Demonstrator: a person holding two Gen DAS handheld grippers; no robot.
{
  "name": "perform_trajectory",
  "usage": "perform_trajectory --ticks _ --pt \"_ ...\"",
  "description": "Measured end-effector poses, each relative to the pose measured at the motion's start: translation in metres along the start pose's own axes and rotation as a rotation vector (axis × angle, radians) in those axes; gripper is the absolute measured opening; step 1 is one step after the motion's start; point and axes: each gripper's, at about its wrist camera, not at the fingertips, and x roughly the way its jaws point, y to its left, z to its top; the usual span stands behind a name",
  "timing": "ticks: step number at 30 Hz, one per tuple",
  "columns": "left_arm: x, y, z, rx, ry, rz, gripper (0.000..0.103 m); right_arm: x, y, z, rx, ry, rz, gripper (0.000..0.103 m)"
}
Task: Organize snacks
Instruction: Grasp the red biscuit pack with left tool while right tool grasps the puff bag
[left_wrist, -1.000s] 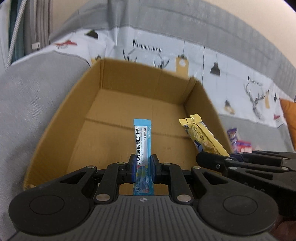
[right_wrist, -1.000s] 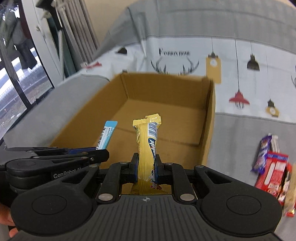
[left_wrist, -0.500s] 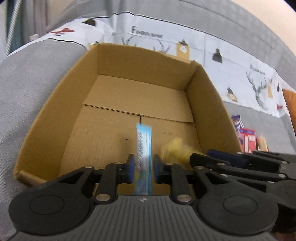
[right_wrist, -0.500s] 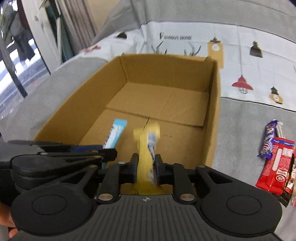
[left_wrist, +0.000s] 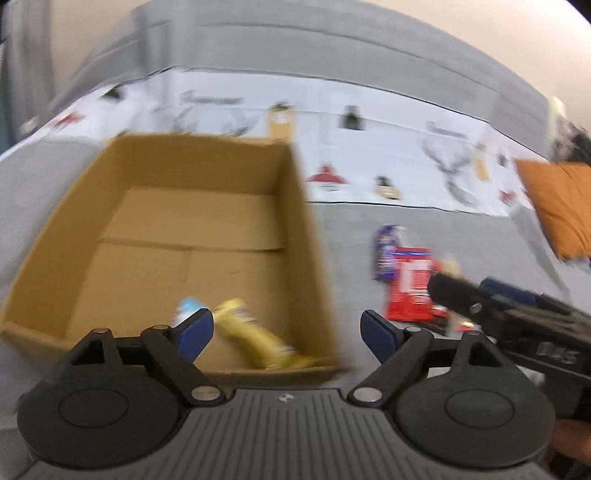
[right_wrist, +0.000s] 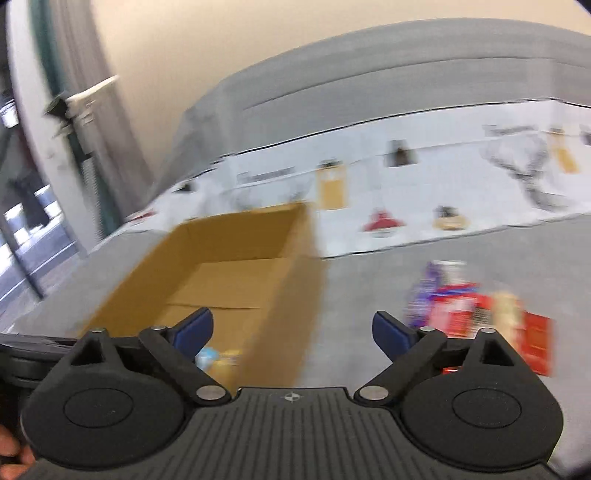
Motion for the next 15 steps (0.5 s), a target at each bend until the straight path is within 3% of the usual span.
perform_trajectory --ticks 3,6,7,9,11,14,15 --pt "0.012 -0.039 0.001 0.061 -0.007 -0.049 0.090 -0.014 -0.048 -0.010 0.069 -0.025 -0.059 0.094" --pt "0.043 -0.075 0.002 0.071 0.034 -0.118 0.090 -0.012 -0.090 -0.023 0.068 -0.044 -0.112 0.093" --pt "0.055 -0.085 0.002 0.070 0.051 -0.143 0.090 -0.002 -0.102 -0.025 0.072 -0.013 -0.137 0.091" --pt "0.089 -0.108 0.003 0.083 0.094 -0.177 0.090 0.015 -0.129 -0.027 0.163 0.024 -0.132 0.061" --pt "0.123 -0.126 0.004 0.108 0.112 -0.193 0.088 0.031 -0.150 -0.030 0.259 0.034 -0.105 0.057" --pt "0.178 -0.133 0.010 0.101 0.183 -0.176 0.084 0.050 -0.167 -0.035 0.358 0.050 -0.131 0.036" --pt "0.194 -0.131 0.013 0.081 0.217 -0.161 0.081 0.055 -0.173 -0.036 0.395 0.061 -0.122 0.037"
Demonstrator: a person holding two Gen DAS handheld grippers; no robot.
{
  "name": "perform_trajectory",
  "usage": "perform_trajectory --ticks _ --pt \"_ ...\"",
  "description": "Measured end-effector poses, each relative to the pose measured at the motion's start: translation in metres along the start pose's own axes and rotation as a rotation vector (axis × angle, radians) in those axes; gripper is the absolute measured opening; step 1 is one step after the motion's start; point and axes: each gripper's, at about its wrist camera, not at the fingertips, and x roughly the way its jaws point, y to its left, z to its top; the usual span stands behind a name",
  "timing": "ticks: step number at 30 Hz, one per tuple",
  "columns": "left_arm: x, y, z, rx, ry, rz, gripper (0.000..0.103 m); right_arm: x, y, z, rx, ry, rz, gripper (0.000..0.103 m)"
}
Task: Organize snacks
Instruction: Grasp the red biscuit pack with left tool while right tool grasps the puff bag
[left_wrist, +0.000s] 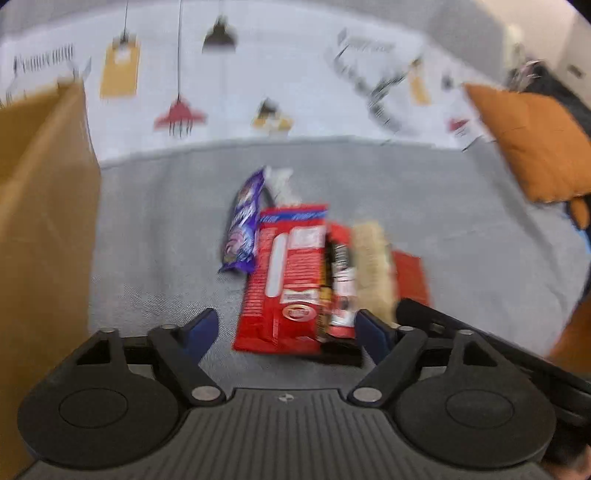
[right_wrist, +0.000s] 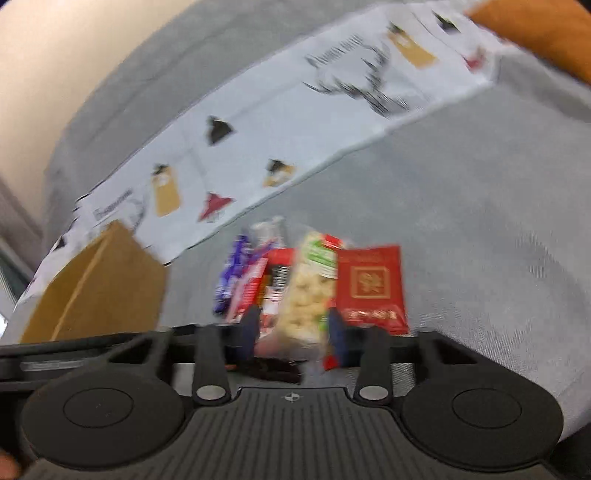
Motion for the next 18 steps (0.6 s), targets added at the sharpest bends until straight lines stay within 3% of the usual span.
perform_trajectory --ticks 2,4,5,7,10,11,14,18 --pt "0.021 0.014 0.007 -0.054 0.037 0.008 0.080 0.008 -0.007 0.002 0.048 0.025 0.038 0.037" --pt "0.037 0.023 0.011 -0.067 0.095 -0.026 0.080 0.019 -0.004 0.005 0.033 0.043 0.039 0.046" --pt "0.042 0.024 0.012 -0.062 0.094 -0.035 0.080 0.022 -0.003 0.006 0.016 0.050 0.035 0.052" --pt "0.042 0.023 0.013 -0.031 0.073 -0.047 0.080 0.029 0.001 0.009 0.000 0.051 0.038 0.053" --pt "0.043 0.025 0.016 -0.035 0.077 -0.079 0.069 0.036 0.002 0.012 0.001 0.048 0.030 0.054" --pt "0.042 0.026 0.015 -0.038 0.076 -0.093 0.060 0.039 0.002 0.013 0.007 0.055 0.031 0.054" --pt "0.035 0.024 0.010 -0.042 0.080 -0.095 0.057 0.044 -0.003 0.013 0.025 0.086 -0.009 0.043" --pt "0.024 0.022 -0.001 -0.056 0.101 -0.114 0.055 0.031 -0.005 0.014 0.036 0.079 -0.029 0.036"
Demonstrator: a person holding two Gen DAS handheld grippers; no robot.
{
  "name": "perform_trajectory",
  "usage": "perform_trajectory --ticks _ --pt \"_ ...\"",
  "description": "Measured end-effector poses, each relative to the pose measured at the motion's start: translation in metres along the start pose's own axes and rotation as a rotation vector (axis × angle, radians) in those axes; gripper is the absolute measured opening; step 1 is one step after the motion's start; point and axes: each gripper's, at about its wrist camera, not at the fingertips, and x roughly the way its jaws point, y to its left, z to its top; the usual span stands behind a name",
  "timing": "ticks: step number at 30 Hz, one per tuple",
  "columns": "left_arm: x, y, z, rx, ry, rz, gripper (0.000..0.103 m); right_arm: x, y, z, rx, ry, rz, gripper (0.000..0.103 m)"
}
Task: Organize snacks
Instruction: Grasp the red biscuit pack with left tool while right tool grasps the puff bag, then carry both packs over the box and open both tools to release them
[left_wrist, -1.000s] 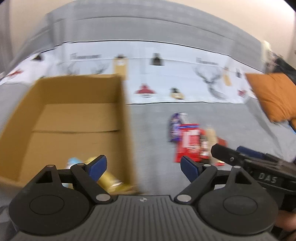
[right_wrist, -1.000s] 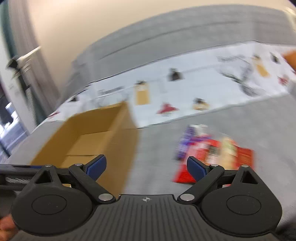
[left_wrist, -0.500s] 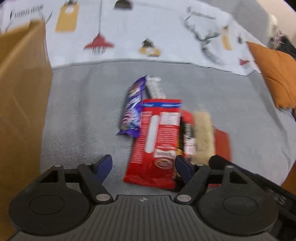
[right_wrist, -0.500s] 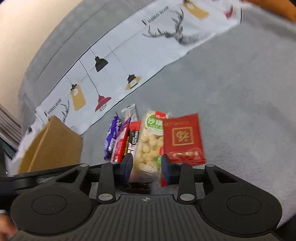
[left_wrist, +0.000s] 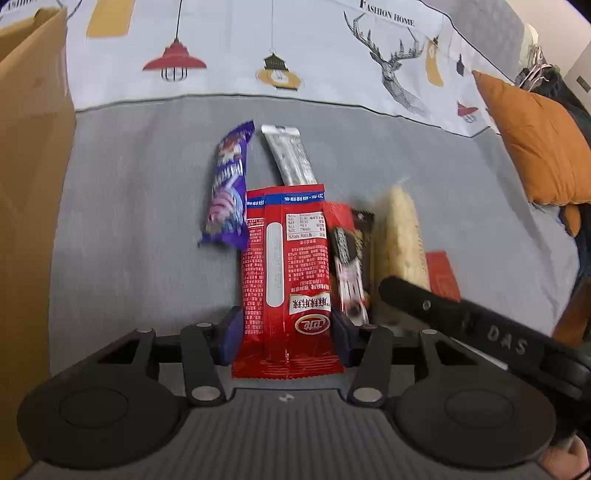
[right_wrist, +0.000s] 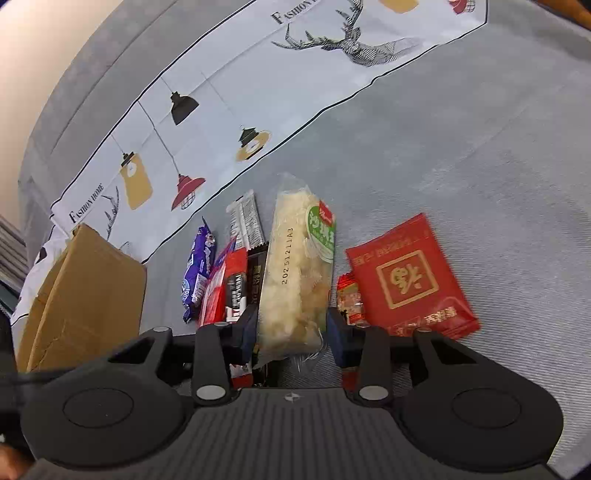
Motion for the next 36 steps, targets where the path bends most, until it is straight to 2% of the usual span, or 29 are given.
perform_trajectory --ticks 3,7,11,15,19,22,25,28,31,36 --pt "-0.014 -0.002 -0.016 0.005 0.002 0.014 0.054 -0.016 -0.003 -0.008 0.016 0.017 -0.004 0.030" --pt "-0.039 -0.002 -0.048 -0.005 0.005 0.012 0.054 -0.045 -0.005 -0.031 -0.019 0.063 -0.007 0.029" --pt "-0.040 -0.006 -0.073 0.041 0.029 0.083 0.056 -0.058 0.001 -0.050 -0.067 0.089 -0.032 0.029" --pt "-0.030 -0.007 -0.065 0.037 0.044 0.092 0.060 -0.052 0.008 -0.052 -0.118 0.077 -0.050 0.030" --pt "-0.019 -0.009 -0.050 0.033 0.047 0.099 0.062 -0.041 0.002 -0.050 -0.089 0.058 -0.064 0.033" --pt "-0.010 -0.023 -0.045 0.097 0.054 0.159 0.063 -0.033 0.004 -0.045 -0.096 0.041 -0.055 0.033" --pt "-0.005 -0.040 -0.044 0.197 0.066 0.226 0.057 -0.029 0.001 -0.042 -0.091 0.036 -0.042 0.032" --pt "-0.005 -0.049 -0.045 0.226 0.072 0.250 0.055 -0.032 0.000 -0.041 -0.090 0.042 -0.040 0.030" --pt "-0.012 -0.050 -0.048 0.203 0.082 0.265 0.054 -0.040 -0.003 -0.039 -0.044 0.048 -0.008 0.029" --pt "-0.035 -0.055 -0.053 0.210 0.049 0.247 0.053 -0.063 0.010 -0.040 -0.075 0.013 0.006 0.029"
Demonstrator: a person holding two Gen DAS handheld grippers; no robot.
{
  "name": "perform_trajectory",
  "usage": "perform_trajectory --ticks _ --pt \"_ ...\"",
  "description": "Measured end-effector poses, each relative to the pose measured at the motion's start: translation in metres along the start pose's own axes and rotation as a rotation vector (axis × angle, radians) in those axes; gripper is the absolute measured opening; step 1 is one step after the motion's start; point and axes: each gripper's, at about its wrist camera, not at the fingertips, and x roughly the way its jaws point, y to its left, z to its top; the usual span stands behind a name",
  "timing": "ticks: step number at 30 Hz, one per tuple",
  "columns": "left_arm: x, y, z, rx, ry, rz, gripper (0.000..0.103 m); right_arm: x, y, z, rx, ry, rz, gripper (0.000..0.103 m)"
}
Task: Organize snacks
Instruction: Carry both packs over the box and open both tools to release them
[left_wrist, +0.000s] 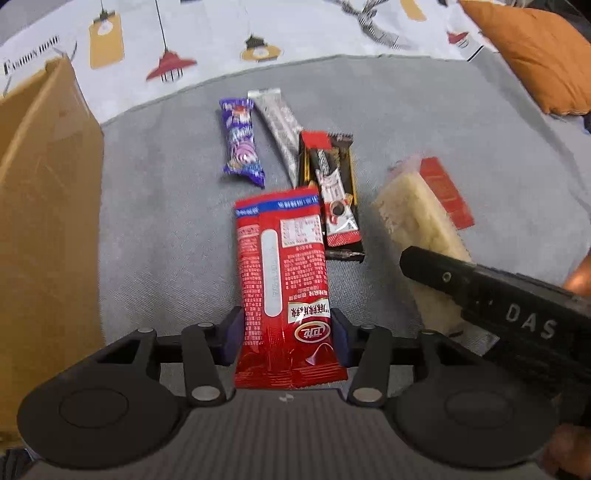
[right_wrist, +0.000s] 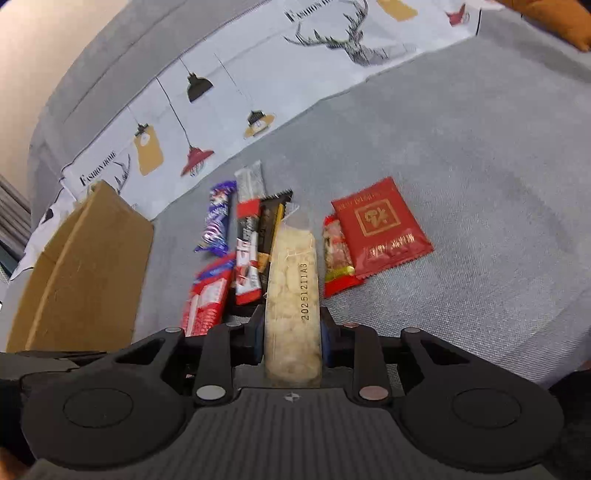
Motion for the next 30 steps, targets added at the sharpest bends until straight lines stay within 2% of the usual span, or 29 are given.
perform_trajectory --ticks 3,10,13,17,19,21,25,28,30 --pt "-0.014 0.000 -0.001 0.027 -0.029 0.004 0.053 -0.014 0.008 0.004 0.025 -0.023 0.045 0.029" --pt "-0.046 0.013 0.004 0.011 -0.086 -0.043 0.053 -0.035 0.024 0.002 0.064 -0.082 0.044 0.029" --pt "-0.072 0.024 0.001 0.019 -0.141 -0.032 0.053 -0.043 0.042 0.003 0.047 -0.105 0.064 0.029" --pt "-0.115 0.056 -0.006 -0.031 -0.221 -0.026 0.053 -0.055 0.080 0.001 -0.024 -0.140 0.086 0.029" --pt "-0.137 0.079 -0.009 -0.091 -0.237 -0.036 0.053 -0.061 0.102 0.004 -0.040 -0.140 0.121 0.029" --pt "-0.166 0.108 -0.014 -0.175 -0.285 -0.079 0.053 -0.069 0.129 0.009 -0.084 -0.152 0.155 0.029" --pt "-0.222 0.151 -0.024 -0.259 -0.415 -0.072 0.053 -0.087 0.184 0.021 -0.194 -0.185 0.214 0.029" --pt "-0.260 0.177 -0.033 -0.295 -0.519 -0.037 0.053 -0.107 0.234 0.023 -0.370 -0.244 0.285 0.029" --pt "-0.282 0.188 -0.042 -0.281 -0.587 0.008 0.053 -0.120 0.264 0.018 -0.492 -0.294 0.289 0.029"
